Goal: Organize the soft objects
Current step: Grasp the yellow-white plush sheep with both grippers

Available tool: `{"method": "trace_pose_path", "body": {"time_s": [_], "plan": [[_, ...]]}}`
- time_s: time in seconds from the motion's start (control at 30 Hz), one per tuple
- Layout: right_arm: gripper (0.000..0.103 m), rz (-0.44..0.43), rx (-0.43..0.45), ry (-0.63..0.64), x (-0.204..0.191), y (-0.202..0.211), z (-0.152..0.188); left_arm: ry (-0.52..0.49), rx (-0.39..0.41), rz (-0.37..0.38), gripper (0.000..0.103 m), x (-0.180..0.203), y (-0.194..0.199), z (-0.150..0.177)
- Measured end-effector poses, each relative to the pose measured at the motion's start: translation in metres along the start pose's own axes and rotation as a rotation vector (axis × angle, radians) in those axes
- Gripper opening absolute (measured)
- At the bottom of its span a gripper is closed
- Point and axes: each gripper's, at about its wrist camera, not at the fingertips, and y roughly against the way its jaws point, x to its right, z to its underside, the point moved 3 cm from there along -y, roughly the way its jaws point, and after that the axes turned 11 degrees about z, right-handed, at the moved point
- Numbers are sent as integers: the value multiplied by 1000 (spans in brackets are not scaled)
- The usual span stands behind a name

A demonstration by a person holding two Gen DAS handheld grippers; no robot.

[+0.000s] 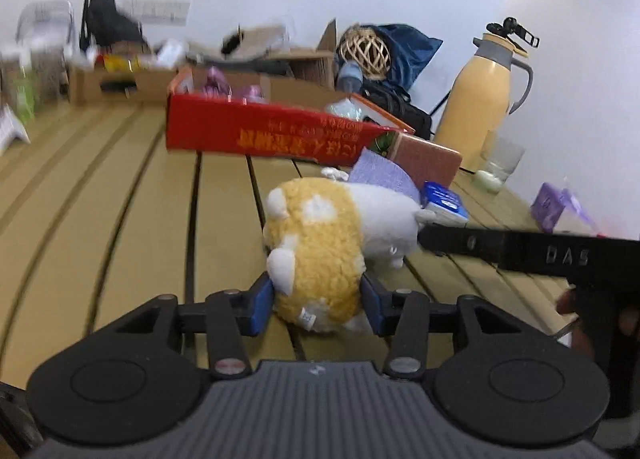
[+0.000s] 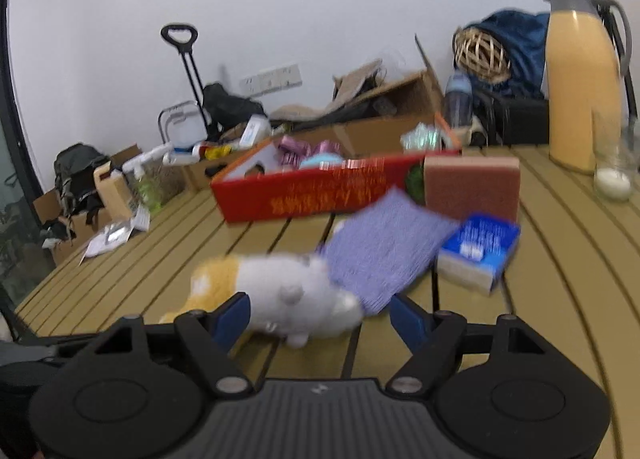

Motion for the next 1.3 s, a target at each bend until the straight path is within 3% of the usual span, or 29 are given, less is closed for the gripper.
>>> {"method": "trace_pose_path", "body": {"time_s": [0.07, 0.13, 0.2, 0.3, 0.53, 0.77, 0.9, 1.0, 1.13, 1.2, 1.3], "plan": [[71, -7, -21, -4, 0, 0, 7, -23, 1, -18, 48, 1, 2, -1], [62, -25, -31, -2, -2, 2, 10, -41, -9, -37, 49, -3, 5, -2], [58, -38, -29, 12, -7, 3, 11, -76, -2, -99, 51, -9, 11, -3], [58, -53, -22, 21, -14, 4, 9, -88, 0, -137, 55, -23, 21, 0], [58, -96, 67, 61, -37, -4, -17, -55, 9, -110, 56, -30, 29, 1], [58, -203, 9, 129, -66, -40, -28, 13, 29, -191, 56, -64, 26, -11], [58, -235, -40, 163, -82, -42, -13, 92, 4, -111, 55, -85, 17, -20], [56, -257, -50, 177, -92, -35, -3, 129, 33, -105, 47, -97, 10, -30], [56, -356, -48, 234, -111, -24, 12, 201, 53, 15, 45, -102, -9, -49], [53, -380, -27, 288, -121, -16, 17, 154, 87, -20, 46, -93, -3, -55], [53, -298, -20, 269, -111, -9, 10, 155, 145, -39, 59, -91, 20, -53]]}}
